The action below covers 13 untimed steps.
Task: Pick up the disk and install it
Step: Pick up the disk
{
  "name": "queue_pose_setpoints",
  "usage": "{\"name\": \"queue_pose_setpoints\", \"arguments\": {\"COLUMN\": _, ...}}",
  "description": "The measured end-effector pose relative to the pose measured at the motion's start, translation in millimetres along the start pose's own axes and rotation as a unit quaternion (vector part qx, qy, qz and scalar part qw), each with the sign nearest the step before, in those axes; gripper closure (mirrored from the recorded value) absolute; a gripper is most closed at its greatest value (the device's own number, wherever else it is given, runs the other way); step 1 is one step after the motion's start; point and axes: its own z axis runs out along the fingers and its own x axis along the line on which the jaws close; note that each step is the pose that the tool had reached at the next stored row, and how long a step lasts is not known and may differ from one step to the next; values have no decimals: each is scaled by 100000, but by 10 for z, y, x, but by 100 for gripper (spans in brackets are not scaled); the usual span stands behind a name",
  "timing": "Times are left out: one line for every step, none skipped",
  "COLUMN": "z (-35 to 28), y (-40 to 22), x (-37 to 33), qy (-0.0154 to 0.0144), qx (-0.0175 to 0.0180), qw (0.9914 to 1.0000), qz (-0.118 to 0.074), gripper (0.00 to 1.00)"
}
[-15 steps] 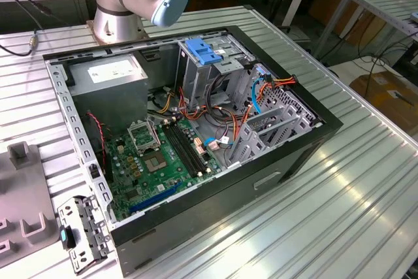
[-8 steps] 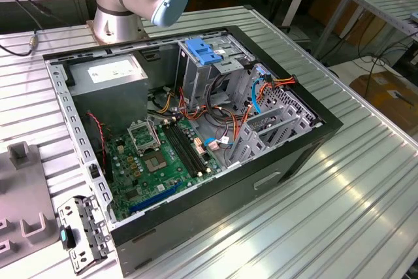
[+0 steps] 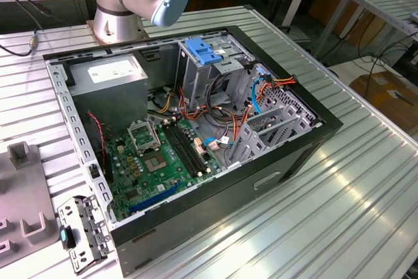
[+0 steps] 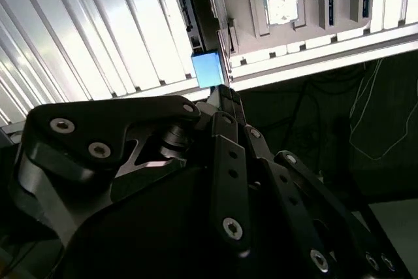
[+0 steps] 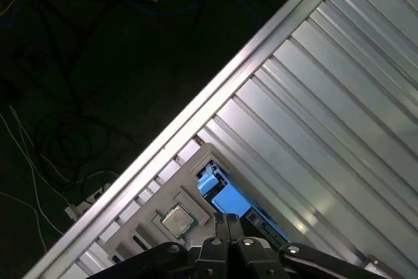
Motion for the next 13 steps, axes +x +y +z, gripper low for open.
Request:
{"name": "queue_pose_setpoints", "arguments": {"z": 0, "y": 0, "x": 0, "qy": -107, "qx": 146, "qw": 99999, "qz": -465, "gripper": 89}}
{"name": "queue_pose_setpoints", "arguments": {"z": 1, "y": 0, "x": -1, "qy": -106, "qx": 144, "qw": 99991, "qz": -1349, "gripper": 89}}
{"name": "queue_pose_setpoints", "arguments": {"z": 2, "y": 0, "x": -1, "qy": -86, "qx": 126, "qw": 99974, "qz": -2266, "gripper": 89}}
{"name": "queue_pose_setpoints", "arguments": {"z": 2, "y": 1, "x": 0, "qy": -60, "qx": 102, "qw": 99948, "qz": -3218, "gripper": 89}}
{"name": "queue_pose_setpoints", "arguments": {"z": 4, "y": 1, "x": 0, "qy": -39, "qx": 83, "qw": 99916, "qz": -4085, "gripper": 89}}
{"name": "queue_pose_setpoints", "arguments": {"z": 5, "y": 1, "x": 0, "qy": -18, "qx": 61, "qw": 99876, "qz": -4981, "gripper": 89}}
{"name": "queue_pose_setpoints", "arguments": {"z": 7, "y": 1, "x": 0, "qy": 1, "qx": 42, "qw": 99825, "qz": -5909, "gripper": 89}}
{"name": "queue_pose_setpoints", "arguments": {"z": 9, "y": 1, "x": 0, "qy": 23, "qx": 23, "qw": 99765, "qz": -6856, "gripper": 89}}
{"name": "queue_pose_setpoints", "arguments": {"z": 11, "y": 0, "x": 0, "qy": 62, "qx": -9, "qw": 99657, "qz": -8271, "gripper": 89}}
{"name": "queue_pose_setpoints", "arguments": {"z": 13, "y": 1, "x": 0, "qy": 89, "qx": -33, "qw": 99564, "qz": -9332, "gripper": 89}}
{"name": "queue_pose_setpoints", "arguments": {"z": 15, "y": 0, "x": 0, "qy": 109, "qx": -53, "qw": 99476, "qz": -10222, "gripper": 89}}
{"name": "queue_pose_setpoints", "arguments": {"z": 16, "y": 0, "x": 0, "qy": 131, "qx": -74, "qw": 99380, "qz": -11121, "gripper": 89}}
{"name": "queue_pose_setpoints", "arguments": {"z": 18, "y": 0, "x": 0, "qy": 159, "qx": -96, "qw": 99255, "qz": -12179, "gripper": 89}}
